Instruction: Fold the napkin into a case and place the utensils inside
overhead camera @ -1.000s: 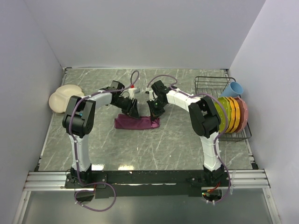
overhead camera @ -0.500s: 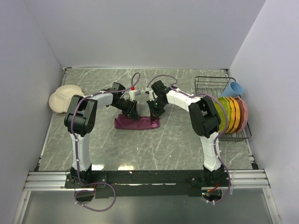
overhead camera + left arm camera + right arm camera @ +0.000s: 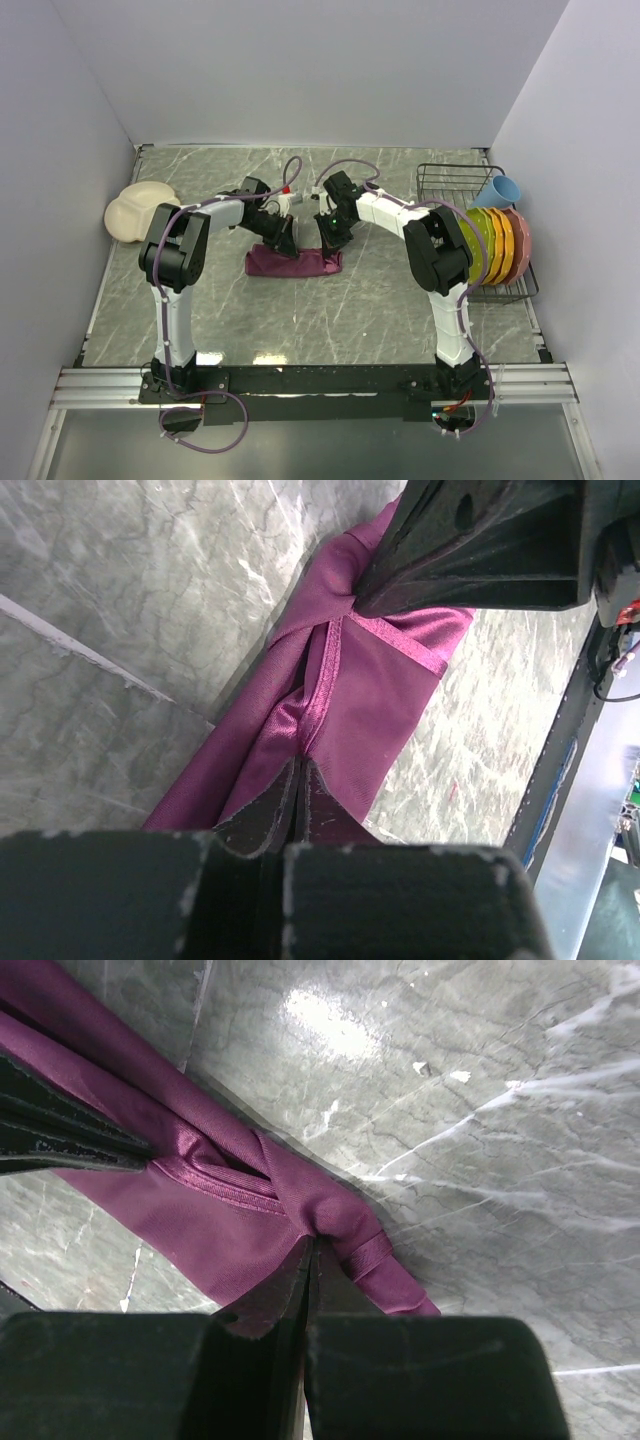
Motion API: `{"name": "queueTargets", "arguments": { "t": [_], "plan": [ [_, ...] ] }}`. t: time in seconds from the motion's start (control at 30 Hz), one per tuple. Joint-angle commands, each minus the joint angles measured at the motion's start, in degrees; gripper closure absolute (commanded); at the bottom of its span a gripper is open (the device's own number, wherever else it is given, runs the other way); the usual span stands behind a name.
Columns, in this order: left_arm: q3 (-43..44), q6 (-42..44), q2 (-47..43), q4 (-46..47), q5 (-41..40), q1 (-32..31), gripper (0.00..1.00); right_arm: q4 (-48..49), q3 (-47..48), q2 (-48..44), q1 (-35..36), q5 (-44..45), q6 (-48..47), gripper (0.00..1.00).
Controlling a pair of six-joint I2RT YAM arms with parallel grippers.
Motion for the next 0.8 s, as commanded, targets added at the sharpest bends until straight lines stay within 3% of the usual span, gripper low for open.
{"name": "queueTargets", "arguments": {
  "t": [0.0,0.77],
  "plan": [
    [2.07,-0.31,-0.54,1.88,-0.38,-0.37,0.99,0.86,2.28,-2.17,0.07,0.89,0.07,1.0],
    [3.66,0.04,2.01,0.39,-3.89,-1.69,0.99,0.6,2.89,-5.34,0.07,-0.35,0.86,1.0]
  ]
}}
